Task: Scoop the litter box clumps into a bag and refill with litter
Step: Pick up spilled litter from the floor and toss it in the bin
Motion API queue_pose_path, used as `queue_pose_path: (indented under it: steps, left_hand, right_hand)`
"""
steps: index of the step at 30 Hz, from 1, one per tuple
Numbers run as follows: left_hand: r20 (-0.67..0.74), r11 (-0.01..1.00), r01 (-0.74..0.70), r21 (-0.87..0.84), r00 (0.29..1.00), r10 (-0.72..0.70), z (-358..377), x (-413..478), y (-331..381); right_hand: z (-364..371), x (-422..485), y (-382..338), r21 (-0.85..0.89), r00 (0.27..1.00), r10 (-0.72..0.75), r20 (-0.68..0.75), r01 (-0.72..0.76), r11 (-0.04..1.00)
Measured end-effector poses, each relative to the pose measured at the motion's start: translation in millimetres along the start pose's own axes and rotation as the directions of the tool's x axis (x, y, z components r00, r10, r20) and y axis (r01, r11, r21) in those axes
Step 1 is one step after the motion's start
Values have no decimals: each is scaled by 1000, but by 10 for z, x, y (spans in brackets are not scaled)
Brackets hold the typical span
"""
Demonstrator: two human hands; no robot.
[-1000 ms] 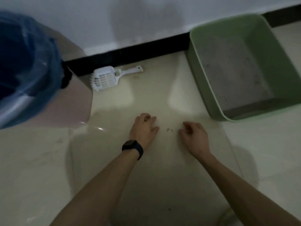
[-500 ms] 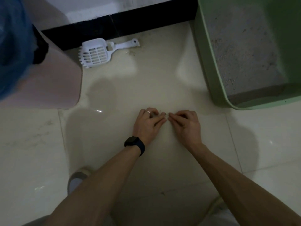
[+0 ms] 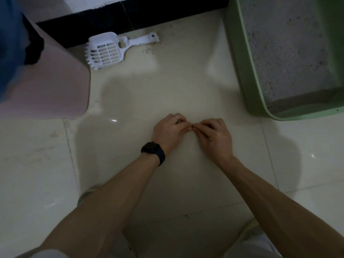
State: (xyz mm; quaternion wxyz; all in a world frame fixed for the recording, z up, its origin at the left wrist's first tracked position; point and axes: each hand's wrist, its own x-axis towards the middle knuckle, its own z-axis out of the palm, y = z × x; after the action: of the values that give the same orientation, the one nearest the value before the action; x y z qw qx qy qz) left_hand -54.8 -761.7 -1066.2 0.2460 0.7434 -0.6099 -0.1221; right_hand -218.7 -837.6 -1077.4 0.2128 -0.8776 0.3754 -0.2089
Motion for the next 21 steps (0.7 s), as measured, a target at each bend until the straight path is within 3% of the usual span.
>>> queue_pose_path:
  steps: [3,7,12,14,17,19,21]
  left_hand:
    - [46,992,-89,95,995,84,29,29,-25]
    - [245,971,-139,195,965,89,25,92,-14]
    - [422,982,-13,188,904,-69,-147,172,83]
    - [391,988,86,128,911,-130,-289,173,100]
    - [301,977,209,48,929,-213,-592,150,85]
    - [209,974,224,18,952,-223,-862,162,76]
    - [131,977,212,-8,969,-209,-1203,241,94]
  right_hand:
    - [-8,45,4,-41,999,-52,3,52,998]
    - [40,84,-25,-147,992,-111,66,119,982]
    - [1,144,-50,-292,976,-129,175,176,940]
    - [-44,220,-73,-268,968,-90,236,153,951]
    - [-186,420,-181,-60,941,99,323,-84,995]
    - [-328,637,-365,103,949,154,276,-188,977]
    - [-484,925,-655,211,967,148,208,-192,958]
